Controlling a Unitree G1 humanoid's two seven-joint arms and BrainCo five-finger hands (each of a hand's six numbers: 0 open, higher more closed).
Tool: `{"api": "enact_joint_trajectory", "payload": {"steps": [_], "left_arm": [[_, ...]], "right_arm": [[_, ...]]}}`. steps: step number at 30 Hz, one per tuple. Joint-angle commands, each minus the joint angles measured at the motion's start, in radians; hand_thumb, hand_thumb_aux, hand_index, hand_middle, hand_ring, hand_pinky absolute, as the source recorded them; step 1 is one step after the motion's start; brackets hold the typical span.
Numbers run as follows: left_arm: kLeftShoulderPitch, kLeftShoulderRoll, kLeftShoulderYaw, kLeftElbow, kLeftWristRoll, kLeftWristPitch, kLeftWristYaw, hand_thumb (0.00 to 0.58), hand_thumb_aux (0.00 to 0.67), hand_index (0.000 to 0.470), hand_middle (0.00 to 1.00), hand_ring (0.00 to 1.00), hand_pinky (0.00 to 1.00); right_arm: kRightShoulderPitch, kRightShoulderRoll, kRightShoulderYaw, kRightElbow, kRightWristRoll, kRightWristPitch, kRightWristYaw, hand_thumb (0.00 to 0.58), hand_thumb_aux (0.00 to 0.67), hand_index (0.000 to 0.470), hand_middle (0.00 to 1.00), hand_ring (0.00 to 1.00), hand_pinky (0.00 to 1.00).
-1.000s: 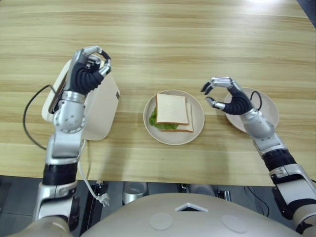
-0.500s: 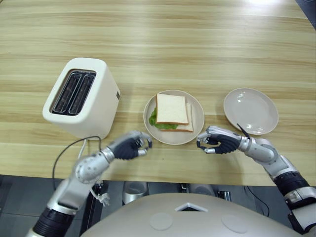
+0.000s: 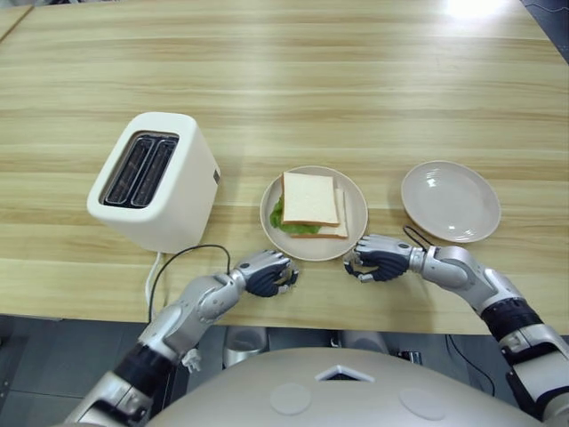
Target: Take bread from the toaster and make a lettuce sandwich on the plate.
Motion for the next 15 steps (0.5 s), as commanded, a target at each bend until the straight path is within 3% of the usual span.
{"api": "enact_joint_trajectory", "payload": {"steps": [1, 15], "left_arm": [[-0.049, -0.03, -0.03, 0.209, 0.052, 0.031, 0.057, 0.58, 0.67, 0.46, 1.0, 1.0, 1.0], [-0.387, -0.114, 0.061, 0.634, -0.052, -0.004, 0.22, 0.58, 0.67, 0.46, 1.0, 1.0, 1.0]], "right_arm": [[-0.052, 0.031, 0.039, 0.072, -0.054, 0.024, -0.037, 0.58, 0.67, 0.46, 1.0, 1.0, 1.0], [-0.446, 0.219, 0.107, 0.554, -0.109, 0.064, -0.233, 0.58, 0.67, 0.46, 1.0, 1.0, 1.0]]}}
